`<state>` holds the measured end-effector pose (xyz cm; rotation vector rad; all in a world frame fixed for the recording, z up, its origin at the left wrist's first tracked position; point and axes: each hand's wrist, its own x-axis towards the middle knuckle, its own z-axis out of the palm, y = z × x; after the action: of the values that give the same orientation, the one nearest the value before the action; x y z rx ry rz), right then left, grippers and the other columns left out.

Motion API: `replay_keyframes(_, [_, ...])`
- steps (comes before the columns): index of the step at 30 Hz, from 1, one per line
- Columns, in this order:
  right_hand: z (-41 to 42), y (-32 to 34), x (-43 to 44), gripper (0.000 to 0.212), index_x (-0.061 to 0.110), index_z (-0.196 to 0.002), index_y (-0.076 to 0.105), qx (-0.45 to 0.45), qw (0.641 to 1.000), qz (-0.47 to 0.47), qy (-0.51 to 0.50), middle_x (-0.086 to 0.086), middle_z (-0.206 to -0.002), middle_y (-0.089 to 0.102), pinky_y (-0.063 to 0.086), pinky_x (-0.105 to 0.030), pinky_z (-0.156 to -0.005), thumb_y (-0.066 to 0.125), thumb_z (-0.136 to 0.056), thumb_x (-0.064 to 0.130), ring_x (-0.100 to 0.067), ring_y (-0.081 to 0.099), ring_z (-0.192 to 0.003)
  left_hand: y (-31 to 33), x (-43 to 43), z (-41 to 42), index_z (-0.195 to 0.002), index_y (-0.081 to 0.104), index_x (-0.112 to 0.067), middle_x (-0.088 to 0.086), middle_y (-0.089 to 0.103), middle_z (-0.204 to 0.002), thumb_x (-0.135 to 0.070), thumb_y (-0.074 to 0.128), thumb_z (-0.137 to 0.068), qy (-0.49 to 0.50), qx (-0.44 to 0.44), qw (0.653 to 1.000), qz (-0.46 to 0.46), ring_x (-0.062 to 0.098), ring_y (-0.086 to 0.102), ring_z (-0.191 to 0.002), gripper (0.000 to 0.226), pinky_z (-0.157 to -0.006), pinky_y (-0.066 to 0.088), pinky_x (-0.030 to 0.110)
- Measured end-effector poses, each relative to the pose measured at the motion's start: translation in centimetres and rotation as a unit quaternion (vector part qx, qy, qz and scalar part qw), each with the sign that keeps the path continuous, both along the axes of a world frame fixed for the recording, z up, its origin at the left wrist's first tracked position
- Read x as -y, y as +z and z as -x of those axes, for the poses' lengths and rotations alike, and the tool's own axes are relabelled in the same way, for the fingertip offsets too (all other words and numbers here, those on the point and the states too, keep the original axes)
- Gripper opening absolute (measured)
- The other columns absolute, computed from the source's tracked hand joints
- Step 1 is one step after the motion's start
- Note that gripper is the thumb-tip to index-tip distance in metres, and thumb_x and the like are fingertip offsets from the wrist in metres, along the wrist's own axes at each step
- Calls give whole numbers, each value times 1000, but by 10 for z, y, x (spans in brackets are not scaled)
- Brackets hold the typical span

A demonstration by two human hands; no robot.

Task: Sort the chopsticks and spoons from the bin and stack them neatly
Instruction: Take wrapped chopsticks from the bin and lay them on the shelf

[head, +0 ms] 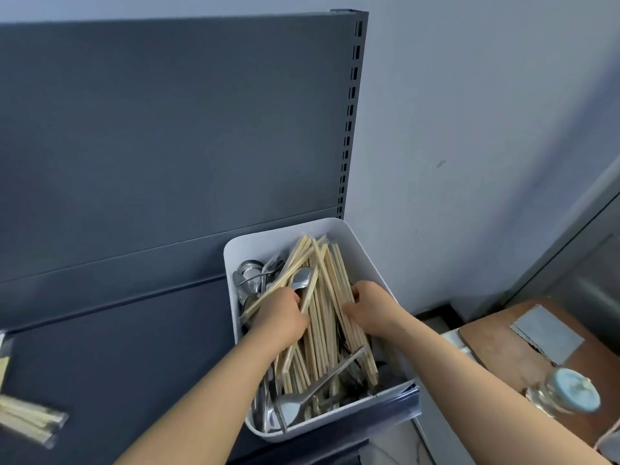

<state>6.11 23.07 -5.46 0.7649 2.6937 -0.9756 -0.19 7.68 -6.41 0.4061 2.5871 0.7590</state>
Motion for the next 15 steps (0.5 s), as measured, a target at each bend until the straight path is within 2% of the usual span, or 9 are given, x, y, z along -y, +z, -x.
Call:
replay_keyframes(3, [2, 7, -3, 6, 14, -90, 52, -5, 1000, 23, 10, 1, -81, 55, 35, -23, -50, 57, -89, 18, -17, 53, -74, 7, -4, -4, -81, 65, -9, 0, 53, -63, -36, 77, -76, 22, 3, 1000, 16, 14, 48, -53, 30, -51, 36, 26])
replay_keyframes(5, [1, 12, -1, 14, 15, -96, 51, -12, 998, 51, 29, 5, -81, 56, 37, -21, -55, 61, -88, 21, -16, 55, -80, 9, -7, -5, -81, 66, -9, 0, 54, -64, -38, 80, -72, 31, 13, 999, 26, 15, 49, -54, 34, -52, 37, 27])
replay_keyframes(8, [0, 9, 1, 22, 16, -101, 51, -5, 996, 77, 46, 2, -90, 60, 45, -26, -70, 66, -85, 23, -19, 61, -89, 7, -7, -7, -75, 60, -15, 0, 51, -64, -43, 80, -70, 38, 28, 998, 42, 18, 50, -56, 35, -58, 38, 29])
replay_keyframes(10, [-1, 7, 2, 16, 18, -94, 51, -6, 995, 89, 53, 2, -90, 61, 47, -28, -72, 65, -87, 22, -18, 61, -86, 6, -4, -9, -73, 55, -18, 0, 47, -64, -46, 79, -71, 44, 37, 998, 39, 18, 46, -57, 37, -58, 34, 29])
replay_keyframes(13, [0, 10, -1, 14, 19, -80, 48, -17, 994, 95, 54, 0, -79, 59, 47, -28, -60, 56, -92, 20, -16, 57, -71, 5, 3, -14, -67, 43, -19, -1, 36, -60, -38, 72, -82, 61, 55, 996, -16, 15, 35, -52, 38, -52, 25, 28])
replay_keyframes(15, [4, 13, -2, 14, 18, -81, 46, -26, 993, 111, 40, -4, -78, 61, 52, -33, -60, 51, -93, 19, -19, 61, -69, 11, 7, -17, -65, 36, -18, -2, 32, -58, -34, 64, -90, 73, 65, 994, -44, 14, 32, -50, 40, -51, 23, 28])
